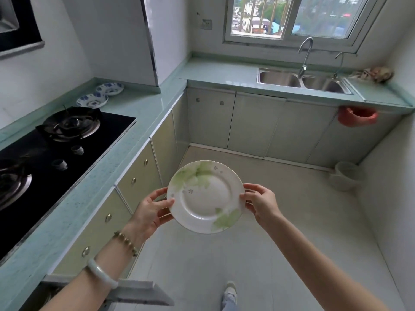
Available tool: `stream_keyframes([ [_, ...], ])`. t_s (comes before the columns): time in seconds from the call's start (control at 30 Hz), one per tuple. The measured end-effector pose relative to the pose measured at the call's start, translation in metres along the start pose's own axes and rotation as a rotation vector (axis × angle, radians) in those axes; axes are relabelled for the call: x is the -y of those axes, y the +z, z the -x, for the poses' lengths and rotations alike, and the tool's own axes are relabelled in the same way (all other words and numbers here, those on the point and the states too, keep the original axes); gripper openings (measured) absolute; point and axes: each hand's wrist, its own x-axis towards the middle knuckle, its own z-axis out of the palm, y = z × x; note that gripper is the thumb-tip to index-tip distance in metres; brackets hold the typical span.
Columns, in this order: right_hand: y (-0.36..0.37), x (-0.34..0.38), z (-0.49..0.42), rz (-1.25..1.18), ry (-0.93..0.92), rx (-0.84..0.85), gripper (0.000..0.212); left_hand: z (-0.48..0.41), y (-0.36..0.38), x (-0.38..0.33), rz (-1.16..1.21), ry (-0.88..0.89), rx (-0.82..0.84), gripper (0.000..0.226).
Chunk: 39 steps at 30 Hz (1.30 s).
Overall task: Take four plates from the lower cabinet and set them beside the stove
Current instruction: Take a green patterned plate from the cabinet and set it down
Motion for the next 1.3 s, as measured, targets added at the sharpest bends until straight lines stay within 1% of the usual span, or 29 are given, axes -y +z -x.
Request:
stream_keyframes([
  [0.33, 0.027, 0.085, -0.157, 0.111, -0.023, 0.14, 0.028, -0.119, 0.062, -0.051, 0.067, 0.077, -0.147, 0.035],
  [0.6, 0.078, 0.112, -0.254, 0.157, 0.003, 0.239, 0.031, -0.196, 0.064, -0.094, 0.11, 0.084, -0.261, 0.035],
  [0.77, 0.124, 0.129, -0.329, 0.182, 0.003, 0.28, 0.035, -0.264, 0.055, -0.129, 0.118, 0.108, -0.292, 0.033],
  [1.03, 0.218, 0.171, -0.444, 0.217, 0.008, 0.338, 0.034, -0.372, 0.042, -0.21, 0.145, 0.147, -0.328, 0.032],
  [1.3, 0.305, 0.2, -0.531, 0.258, 0.019, 0.395, 0.032, -0.449, 0.019, -0.272, 0.181, 0.154, -0.388, 0.03],
])
